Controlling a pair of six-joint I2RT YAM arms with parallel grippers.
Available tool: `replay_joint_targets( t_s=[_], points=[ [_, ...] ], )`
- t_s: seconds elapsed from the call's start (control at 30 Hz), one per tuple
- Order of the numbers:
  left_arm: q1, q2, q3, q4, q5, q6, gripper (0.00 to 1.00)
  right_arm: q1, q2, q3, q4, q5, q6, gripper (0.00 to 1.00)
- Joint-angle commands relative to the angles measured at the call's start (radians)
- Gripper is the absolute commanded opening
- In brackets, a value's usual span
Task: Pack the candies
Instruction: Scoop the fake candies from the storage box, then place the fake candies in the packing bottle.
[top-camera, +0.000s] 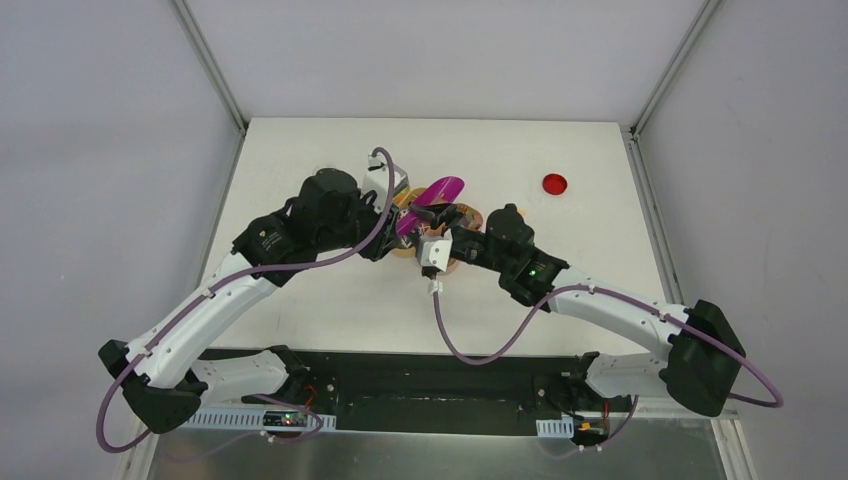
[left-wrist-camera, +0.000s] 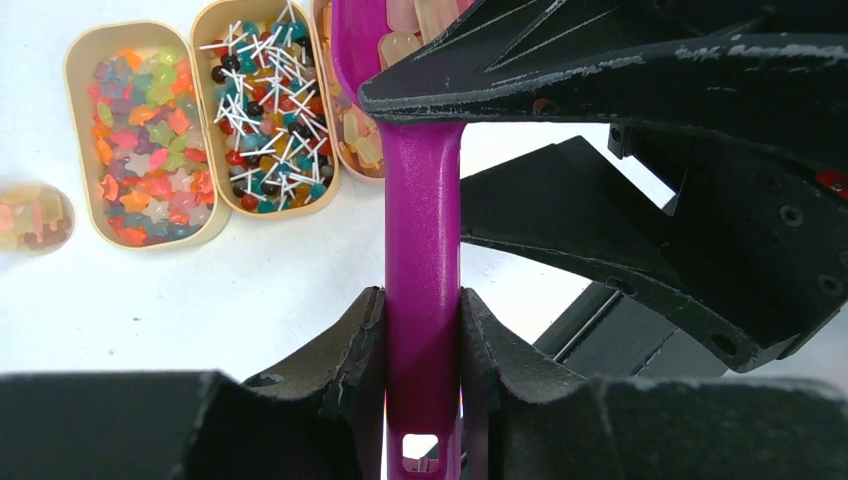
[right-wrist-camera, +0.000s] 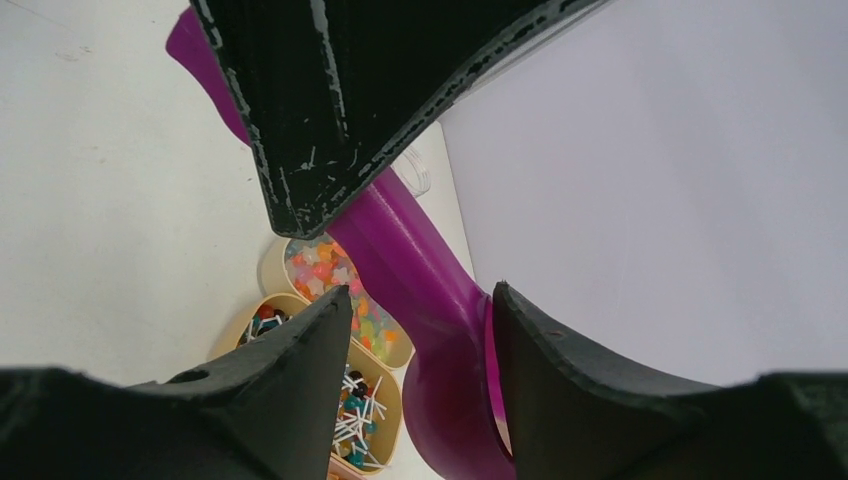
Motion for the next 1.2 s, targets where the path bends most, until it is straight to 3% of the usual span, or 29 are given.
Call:
replay_joint_targets(
  t_s=[0.0, 0.63, 0.87, 1.0, 1.1, 1.17],
  points=[
    [0.009, -0.05, -0.011, 0.118, -0.025, 0.012, 0.0, 0.006, 0.007, 0.011, 0.052, 0.021, 0.005, 0.56],
    [0.011, -0.096, -0.072, 0.195, -0.121, 0.03, 0.0, 0.007, 0.021, 0.025, 0.085, 0.042, 0.07, 0.53],
    [0.011, -0.069, -0.083, 0.199, -0.178, 0.05, 0.0, -0.001, -0.077, -0.021, 0.192, 0.028, 0.178, 0.67],
    [0.02, -0.04, -0.069, 0.186, -0.223, 0.049, 0.0, -0.006, -0.164, -0.08, 0.21, 0.038, 0.248, 0.82],
    [0.041, -0.028, -0.062, 0.176, -0.23, 0.05, 0.0, -0.006, -0.24, -0.14, 0.211, 0.054, 0.288, 0.99],
    [0.076, -0.025, -0.059, 0.169, -0.228, 0.05, 0.0, -0.006, -0.293, -0.182, 0.209, 0.071, 0.306, 1.0]
  ],
)
